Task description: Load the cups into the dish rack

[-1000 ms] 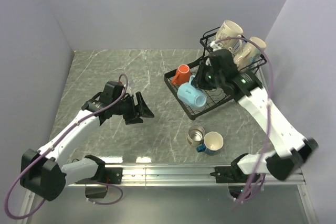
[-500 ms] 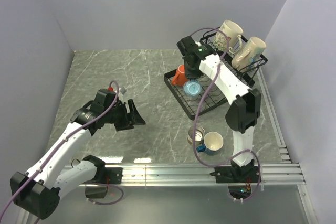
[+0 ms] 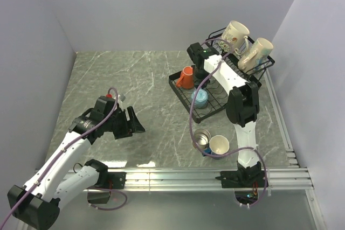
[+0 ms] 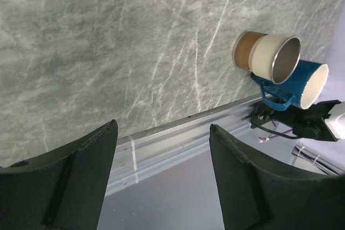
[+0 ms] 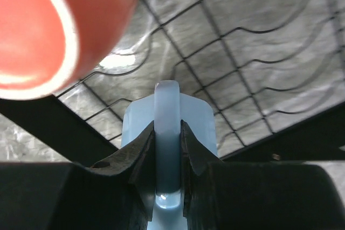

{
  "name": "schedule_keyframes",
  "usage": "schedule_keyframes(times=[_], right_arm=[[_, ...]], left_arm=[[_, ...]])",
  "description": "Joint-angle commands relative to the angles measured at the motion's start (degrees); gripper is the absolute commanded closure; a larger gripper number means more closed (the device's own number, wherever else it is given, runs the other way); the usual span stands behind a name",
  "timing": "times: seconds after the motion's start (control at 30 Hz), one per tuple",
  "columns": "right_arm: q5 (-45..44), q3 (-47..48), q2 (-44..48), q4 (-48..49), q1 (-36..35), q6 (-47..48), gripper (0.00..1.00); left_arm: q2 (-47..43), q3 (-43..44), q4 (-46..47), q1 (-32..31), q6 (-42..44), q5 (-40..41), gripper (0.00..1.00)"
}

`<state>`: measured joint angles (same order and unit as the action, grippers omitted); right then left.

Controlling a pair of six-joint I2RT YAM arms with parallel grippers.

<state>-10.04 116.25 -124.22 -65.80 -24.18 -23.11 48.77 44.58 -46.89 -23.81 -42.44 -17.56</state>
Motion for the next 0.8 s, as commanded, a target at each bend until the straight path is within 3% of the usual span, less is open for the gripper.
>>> schedule_keyframes(times=[0.0, 0.6, 0.67, 0.73, 0.77], right_arm=[[4.76, 1.88, -0.14, 1.2, -0.42, -1.23, 1.0], [13.91, 7.77, -6.12, 2.7, 3.18, -6.24, 0.99], [13.91, 6.63, -5.77, 3.13, 3.27, -6.5, 0.89], [13.04, 4.79, -4.45, 3.92, 3.27, -6.77, 0.71], [12.34, 3.74, -3.4, 4.36, 3.27, -6.86, 0.53]], left_arm=[[-0.61, 0.25, -1.09, 0.26, 1.57, 1.92, 0.26], [0.09, 0.69, -1.54, 0.43, 2.18, 2.18, 0.26], [0.27, 0.77, -1.45, 0.43, 2.18, 2.27, 0.27], [0.36, 0.77, -1.27, 0.44, 2.27, 2.18, 0.27], [0.44, 0.43, -0.92, 0.43, 2.01, 2.01, 0.27]])
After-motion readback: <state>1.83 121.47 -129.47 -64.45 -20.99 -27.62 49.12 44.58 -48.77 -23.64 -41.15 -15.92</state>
